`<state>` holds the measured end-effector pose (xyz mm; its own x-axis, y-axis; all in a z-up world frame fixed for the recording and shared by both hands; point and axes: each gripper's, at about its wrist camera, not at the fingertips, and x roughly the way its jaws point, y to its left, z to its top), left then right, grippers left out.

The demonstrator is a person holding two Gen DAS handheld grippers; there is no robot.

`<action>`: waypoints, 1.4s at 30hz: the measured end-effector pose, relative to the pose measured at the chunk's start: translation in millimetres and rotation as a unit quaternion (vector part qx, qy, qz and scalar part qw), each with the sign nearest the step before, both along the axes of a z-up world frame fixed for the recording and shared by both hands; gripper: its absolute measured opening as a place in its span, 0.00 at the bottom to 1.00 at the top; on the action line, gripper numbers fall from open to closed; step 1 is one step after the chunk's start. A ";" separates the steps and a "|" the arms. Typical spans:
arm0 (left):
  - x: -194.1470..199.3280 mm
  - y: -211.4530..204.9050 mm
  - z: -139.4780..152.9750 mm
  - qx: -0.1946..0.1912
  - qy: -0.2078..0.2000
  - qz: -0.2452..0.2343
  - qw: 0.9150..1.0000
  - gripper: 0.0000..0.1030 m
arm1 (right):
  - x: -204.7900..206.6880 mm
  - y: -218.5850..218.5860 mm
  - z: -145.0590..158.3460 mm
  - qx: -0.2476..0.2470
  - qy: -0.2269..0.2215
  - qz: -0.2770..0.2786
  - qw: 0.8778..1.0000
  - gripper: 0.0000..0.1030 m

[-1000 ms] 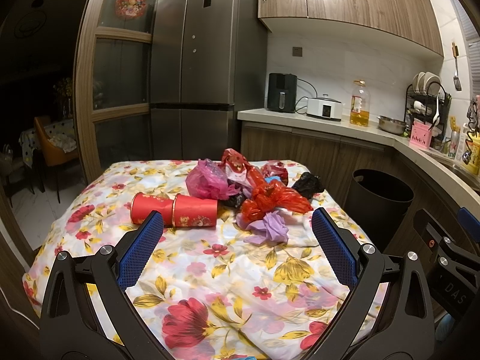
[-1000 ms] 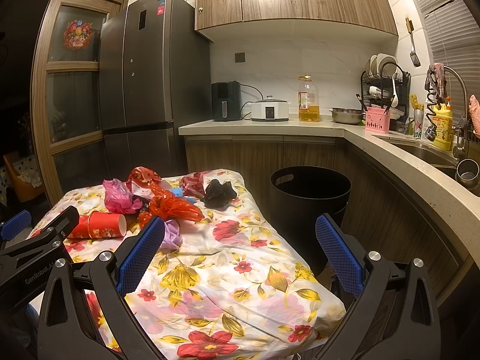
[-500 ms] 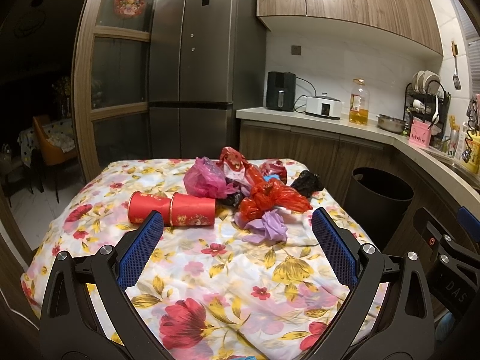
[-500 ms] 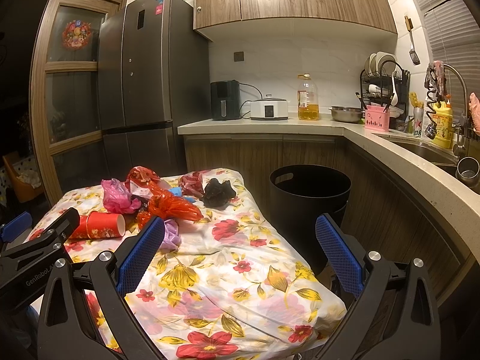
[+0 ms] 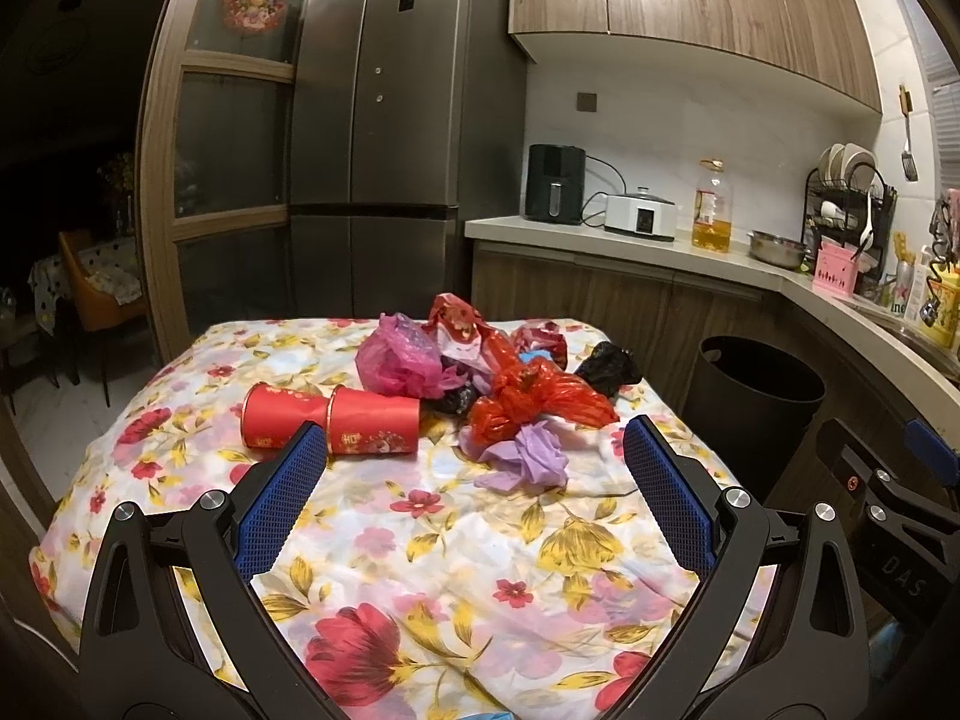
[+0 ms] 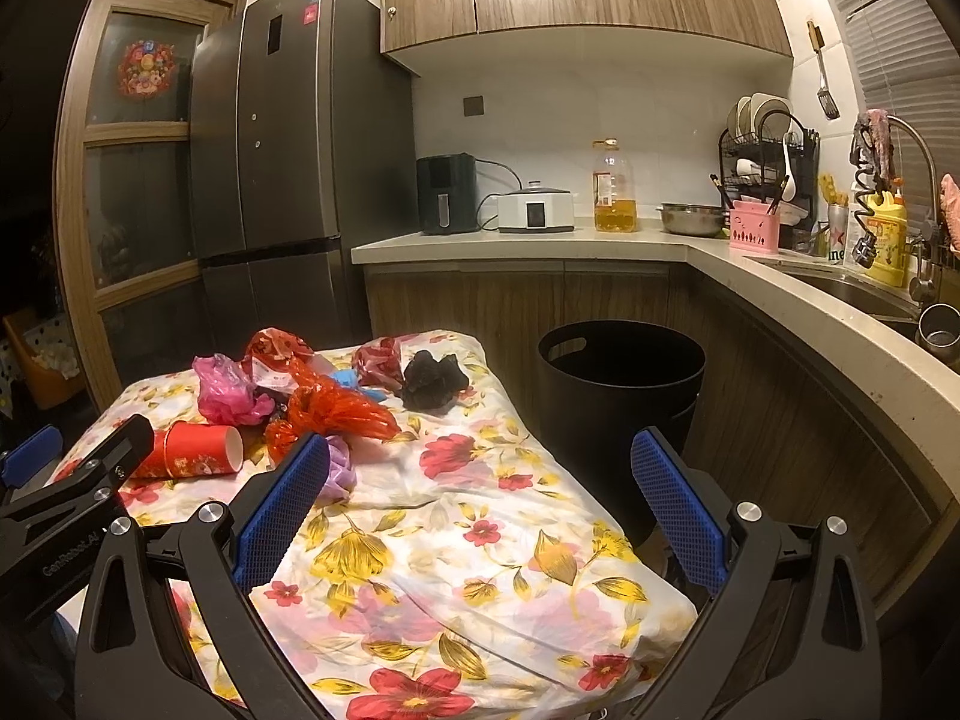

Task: Collect trash
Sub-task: 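Grasp the purple bag with the left tool while the right tool grasps the red bag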

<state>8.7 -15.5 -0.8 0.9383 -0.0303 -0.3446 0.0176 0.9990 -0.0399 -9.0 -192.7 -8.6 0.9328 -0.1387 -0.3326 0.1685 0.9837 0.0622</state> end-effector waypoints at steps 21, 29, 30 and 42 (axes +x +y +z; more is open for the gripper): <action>69.8 7.6 -56.9 -0.020 0.020 -0.001 1.000 0.88 | 84.2 -4.2 -40.0 0.014 0.006 0.042 0.999 0.95; 107.5 -9.7 -79.5 -0.020 0.040 -0.014 0.999 0.77 | 111.4 -17.6 -50.9 0.030 0.017 0.031 0.999 0.95; 111.7 -13.3 -81.4 -0.021 0.041 -0.018 0.999 0.77 | 114.2 -20.8 -51.8 0.034 0.017 0.029 0.999 0.95; 169.9 -48.2 -119.9 0.010 0.104 -0.040 0.994 0.40 | 145.4 -34.7 -55.7 0.049 0.014 0.033 0.998 0.95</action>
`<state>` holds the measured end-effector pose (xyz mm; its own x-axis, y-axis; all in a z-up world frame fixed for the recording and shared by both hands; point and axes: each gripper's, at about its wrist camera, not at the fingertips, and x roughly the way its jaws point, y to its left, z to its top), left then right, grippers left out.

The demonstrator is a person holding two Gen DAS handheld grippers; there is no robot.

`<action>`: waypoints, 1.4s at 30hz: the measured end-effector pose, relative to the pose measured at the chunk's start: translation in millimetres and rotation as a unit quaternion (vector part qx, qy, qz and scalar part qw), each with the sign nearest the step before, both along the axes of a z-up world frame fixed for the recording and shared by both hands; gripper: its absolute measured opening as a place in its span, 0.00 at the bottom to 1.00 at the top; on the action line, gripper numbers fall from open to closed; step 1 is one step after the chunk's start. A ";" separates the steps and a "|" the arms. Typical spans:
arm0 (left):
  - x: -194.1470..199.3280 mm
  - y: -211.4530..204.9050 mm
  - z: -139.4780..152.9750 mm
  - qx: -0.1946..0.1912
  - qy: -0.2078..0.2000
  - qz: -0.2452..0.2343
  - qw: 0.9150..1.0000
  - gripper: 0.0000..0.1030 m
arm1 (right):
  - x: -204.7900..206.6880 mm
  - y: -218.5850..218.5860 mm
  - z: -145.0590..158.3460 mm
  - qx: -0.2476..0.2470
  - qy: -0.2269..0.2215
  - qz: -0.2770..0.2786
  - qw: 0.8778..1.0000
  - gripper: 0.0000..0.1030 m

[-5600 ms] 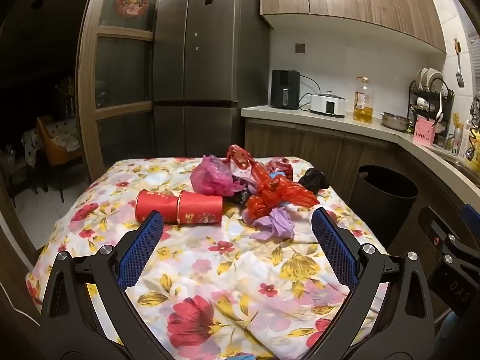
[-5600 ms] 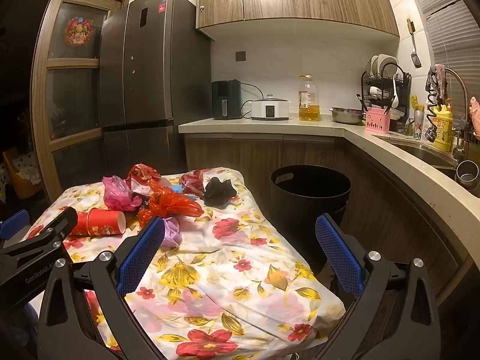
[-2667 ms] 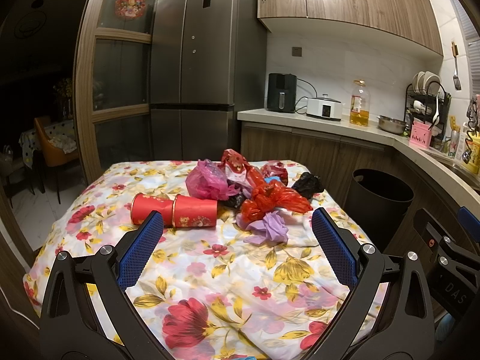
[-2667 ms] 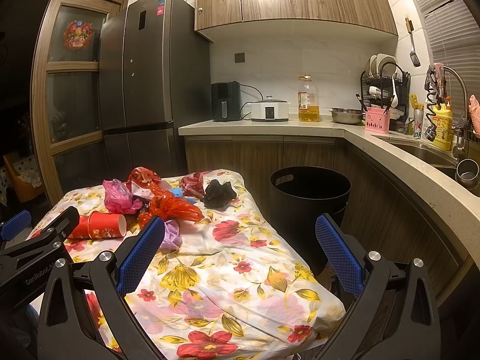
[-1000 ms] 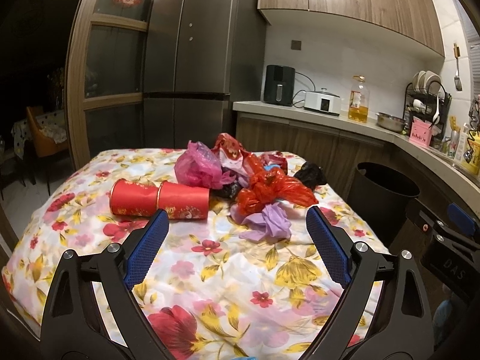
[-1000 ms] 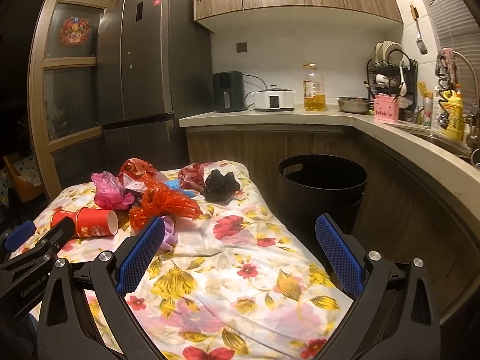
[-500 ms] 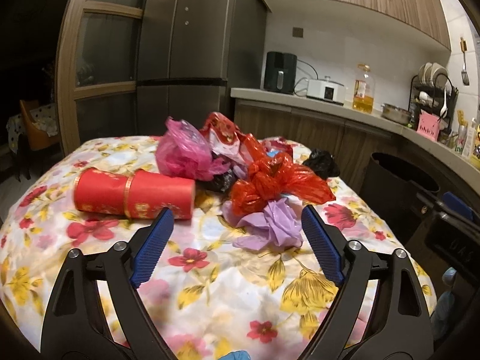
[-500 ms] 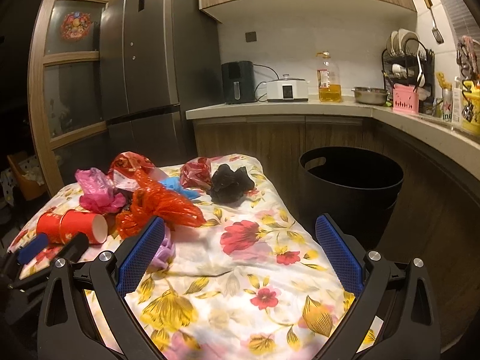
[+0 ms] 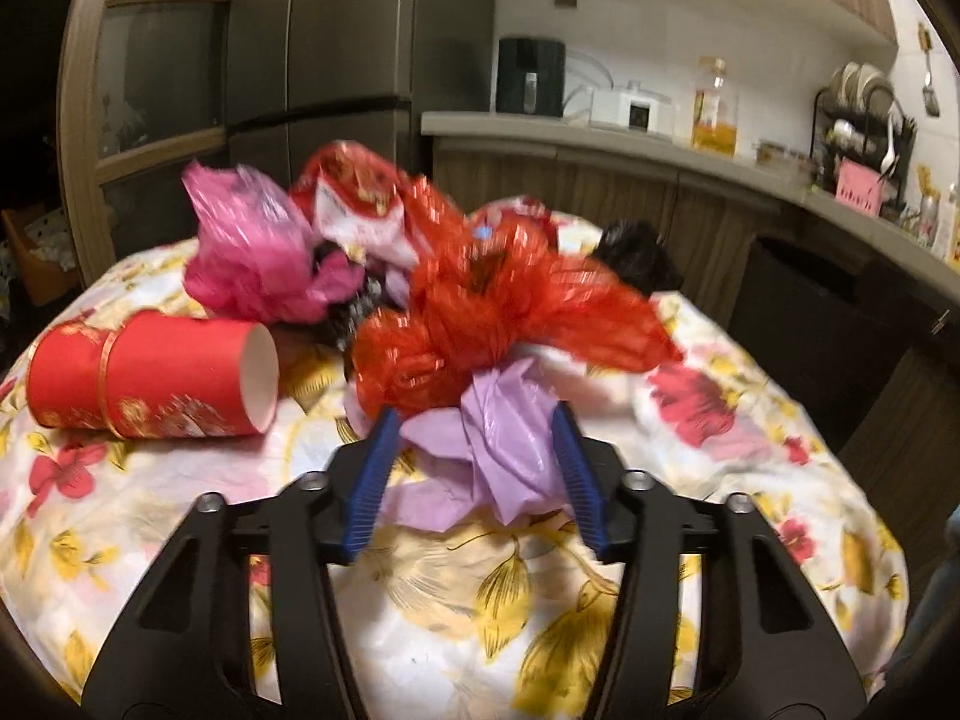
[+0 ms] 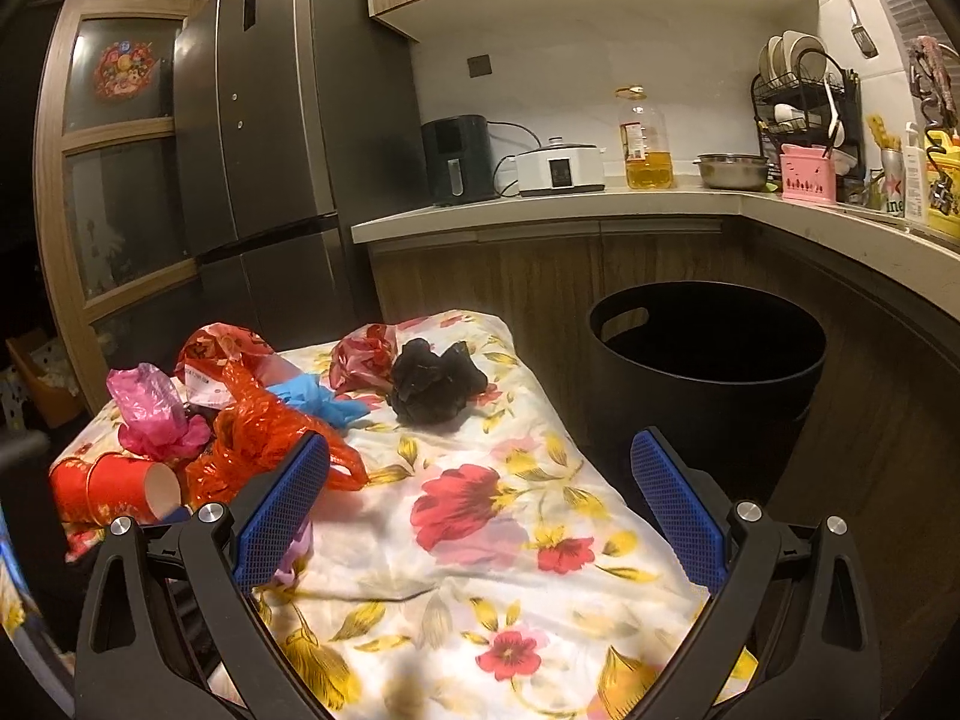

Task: Collect trash
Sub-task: 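Grasp the purple bag with the left tool while the right tool grasps the red bag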

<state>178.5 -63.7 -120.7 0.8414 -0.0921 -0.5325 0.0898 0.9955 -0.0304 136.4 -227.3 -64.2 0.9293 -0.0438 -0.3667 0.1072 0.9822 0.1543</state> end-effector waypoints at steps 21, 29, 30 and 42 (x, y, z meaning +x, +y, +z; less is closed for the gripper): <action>-30.2 48.1 -1.8 -0.040 0.002 0.008 0.999 0.01 | 58.5 62.9 -36.4 0.040 0.038 0.140 0.989 0.78; -31.4 67.6 -3.9 -0.047 0.008 0.026 0.999 0.01 | 70.0 83.9 -54.1 0.056 0.078 0.185 0.978 0.64; -31.2 68.9 -4.7 -0.047 0.010 0.027 0.998 0.01 | 70.7 85.7 -56.5 0.062 0.084 0.194 0.975 0.63; -33.8 71.8 -8.5 -0.045 0.014 0.034 0.998 0.01 | 61.9 95.5 -48.6 0.085 0.067 0.237 0.965 0.67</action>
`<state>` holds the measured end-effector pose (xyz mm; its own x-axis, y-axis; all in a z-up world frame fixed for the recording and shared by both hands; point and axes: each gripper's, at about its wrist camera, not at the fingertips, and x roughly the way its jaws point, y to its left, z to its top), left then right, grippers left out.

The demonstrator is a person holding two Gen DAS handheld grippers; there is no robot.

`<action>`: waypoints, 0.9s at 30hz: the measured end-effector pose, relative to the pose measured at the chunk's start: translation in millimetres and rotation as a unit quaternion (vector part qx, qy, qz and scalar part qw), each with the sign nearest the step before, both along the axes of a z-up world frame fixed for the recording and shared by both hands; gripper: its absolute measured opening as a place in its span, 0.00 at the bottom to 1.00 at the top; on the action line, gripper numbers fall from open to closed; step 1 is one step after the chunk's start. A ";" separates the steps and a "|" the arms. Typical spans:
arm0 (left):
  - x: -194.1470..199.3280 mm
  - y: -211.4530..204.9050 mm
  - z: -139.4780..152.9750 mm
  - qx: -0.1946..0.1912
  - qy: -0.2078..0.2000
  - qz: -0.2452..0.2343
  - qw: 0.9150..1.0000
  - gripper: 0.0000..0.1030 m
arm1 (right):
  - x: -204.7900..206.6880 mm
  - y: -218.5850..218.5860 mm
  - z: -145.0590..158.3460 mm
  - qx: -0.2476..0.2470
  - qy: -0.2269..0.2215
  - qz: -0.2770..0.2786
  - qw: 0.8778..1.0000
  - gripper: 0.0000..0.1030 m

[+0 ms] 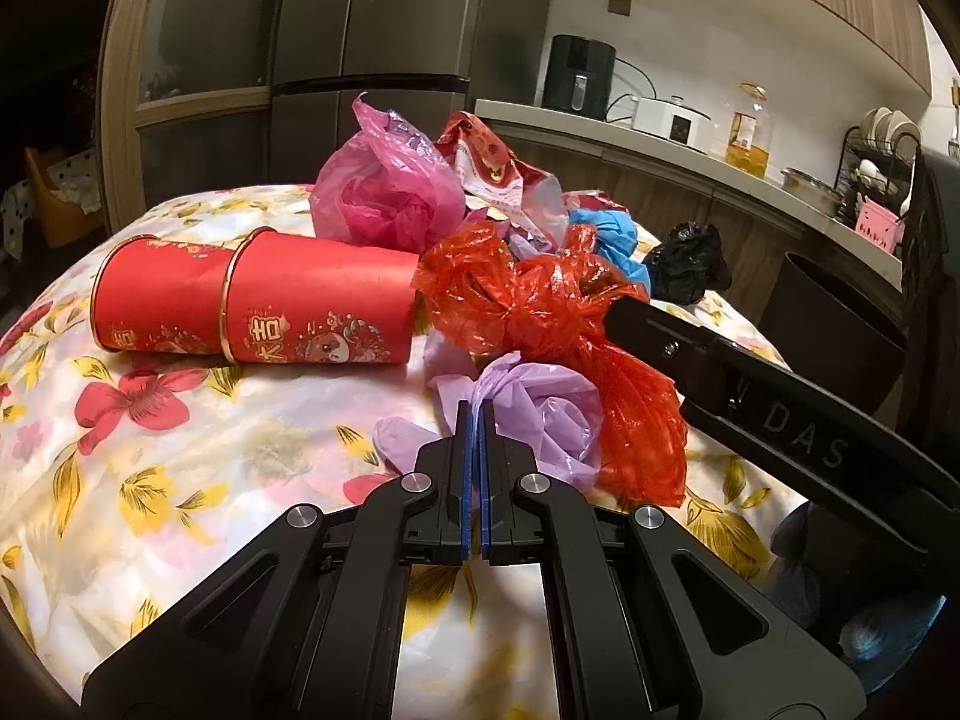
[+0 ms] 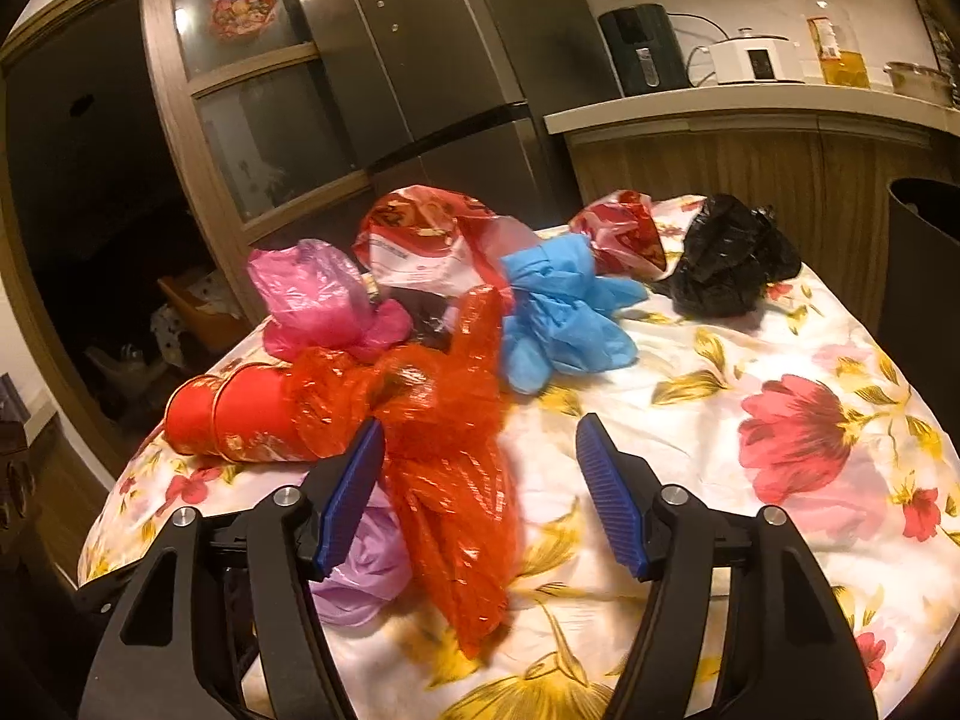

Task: Collect trash
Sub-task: 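Grasp the purple bag with the left tool while the right tool grasps the red bag, then lift both held bags and carry them over the black trash bin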

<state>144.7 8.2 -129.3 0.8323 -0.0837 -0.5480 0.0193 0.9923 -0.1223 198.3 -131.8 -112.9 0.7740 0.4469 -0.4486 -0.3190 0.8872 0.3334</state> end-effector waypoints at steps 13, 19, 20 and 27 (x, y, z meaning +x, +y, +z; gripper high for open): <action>1.1 3.8 -5.3 -0.008 0.007 0.000 1.000 0.01 | 15.8 16.4 -9.0 0.002 0.022 0.040 0.999 0.26; -4.0 1.1 -1.9 -0.008 -0.002 -0.003 1.000 0.01 | 6.6 11.3 -4.0 0.000 0.015 0.038 0.999 0.08; -5.4 0.4 -0.4 -0.009 -0.004 -0.004 1.000 0.01 | 3.9 8.5 -2.2 0.001 0.012 0.035 0.999 0.08; -19.3 -4.3 16.2 -0.011 -0.025 -0.010 1.000 0.01 | -24.1 -21.9 19.8 0.019 -0.016 0.006 1.000 0.07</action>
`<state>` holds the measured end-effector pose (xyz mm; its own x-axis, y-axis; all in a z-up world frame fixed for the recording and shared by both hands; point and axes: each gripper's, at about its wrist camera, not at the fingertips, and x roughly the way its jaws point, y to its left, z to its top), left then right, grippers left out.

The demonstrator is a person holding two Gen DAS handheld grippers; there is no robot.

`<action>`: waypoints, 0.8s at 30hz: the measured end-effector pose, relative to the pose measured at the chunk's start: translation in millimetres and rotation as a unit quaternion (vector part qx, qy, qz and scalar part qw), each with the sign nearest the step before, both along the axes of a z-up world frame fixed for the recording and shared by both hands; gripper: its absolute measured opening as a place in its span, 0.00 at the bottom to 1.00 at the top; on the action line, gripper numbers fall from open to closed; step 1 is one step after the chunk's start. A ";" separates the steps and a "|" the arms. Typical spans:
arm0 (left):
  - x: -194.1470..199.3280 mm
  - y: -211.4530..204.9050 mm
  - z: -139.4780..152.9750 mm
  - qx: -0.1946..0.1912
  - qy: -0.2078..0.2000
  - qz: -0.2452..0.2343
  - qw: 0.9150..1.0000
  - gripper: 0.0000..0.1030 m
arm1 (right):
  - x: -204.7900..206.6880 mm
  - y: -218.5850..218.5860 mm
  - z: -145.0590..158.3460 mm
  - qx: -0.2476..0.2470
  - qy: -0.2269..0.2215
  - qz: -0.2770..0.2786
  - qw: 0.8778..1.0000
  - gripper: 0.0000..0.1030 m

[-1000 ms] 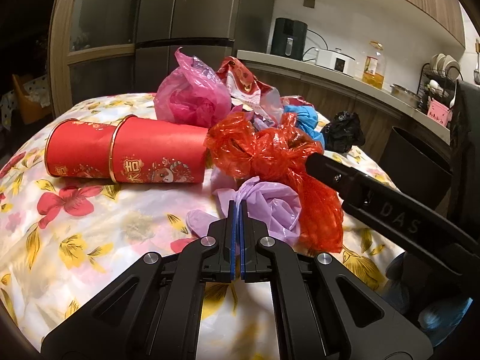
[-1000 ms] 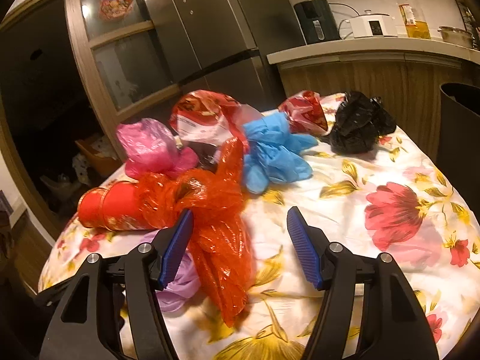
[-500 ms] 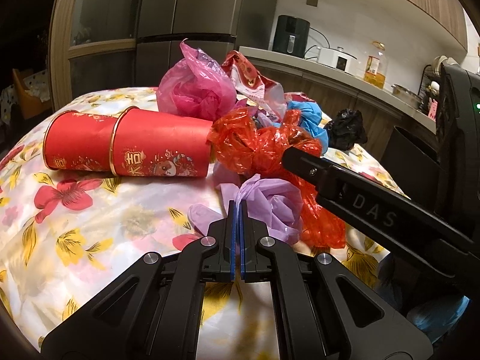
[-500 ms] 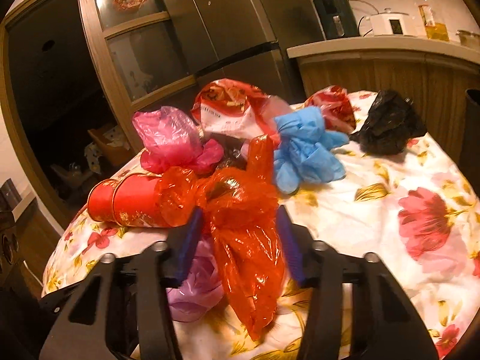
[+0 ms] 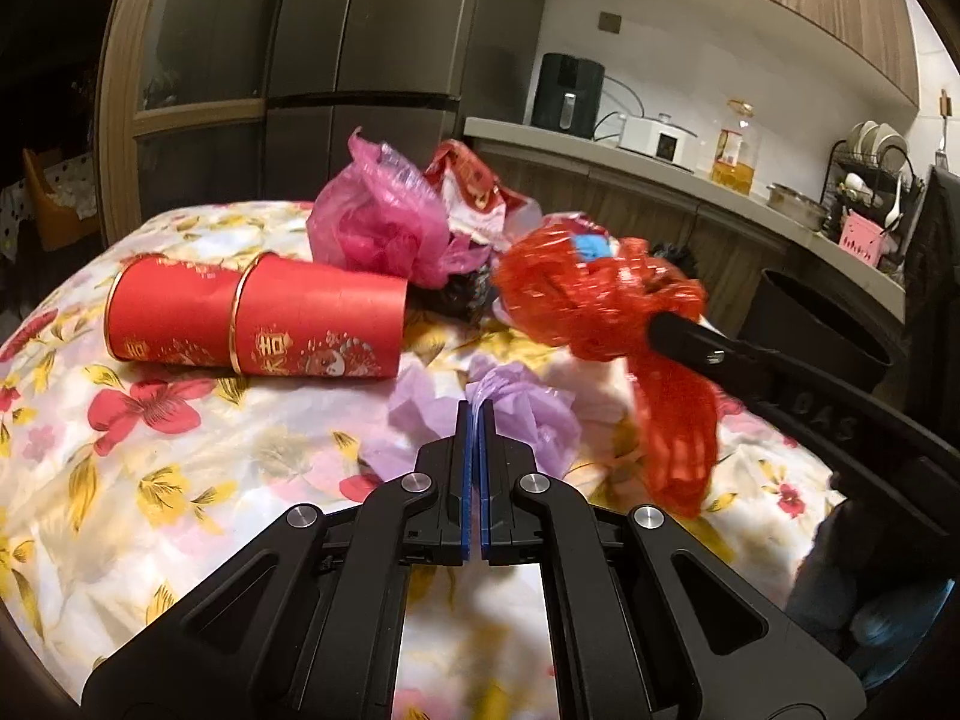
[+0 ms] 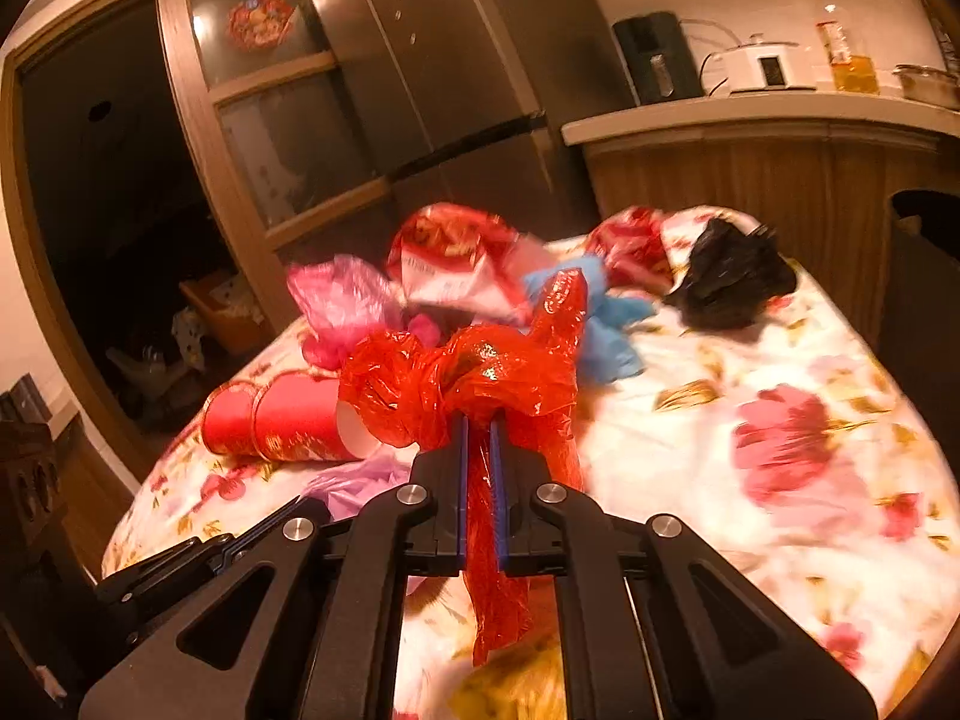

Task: Collect trash
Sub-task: 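Lift both held bags and carry them over the black trash bin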

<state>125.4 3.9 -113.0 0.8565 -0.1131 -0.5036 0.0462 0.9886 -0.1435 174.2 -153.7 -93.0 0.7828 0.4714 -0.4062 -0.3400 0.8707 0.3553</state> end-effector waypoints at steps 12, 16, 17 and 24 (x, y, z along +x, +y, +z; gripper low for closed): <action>-15.1 -26.7 35.7 -0.002 -0.036 -0.031 0.999 0.00 | -38.0 -50.2 26.3 0.009 -0.038 -0.057 0.998 0.07; -9.9 -44.2 47.4 0.002 -0.048 -0.046 0.998 0.00 | -43.1 -66.3 34.0 0.007 -0.050 -0.081 0.995 0.07; -7.1 -48.6 50.1 0.003 -0.050 -0.049 0.998 0.00 | -44.1 -71.6 36.0 0.006 -0.054 -0.090 0.994 0.07; 14.4 -85.2 70.8 0.000 -0.069 -0.086 0.994 0.00 | -43.2 -102.4 48.1 -0.006 -0.075 -0.141 0.987 0.07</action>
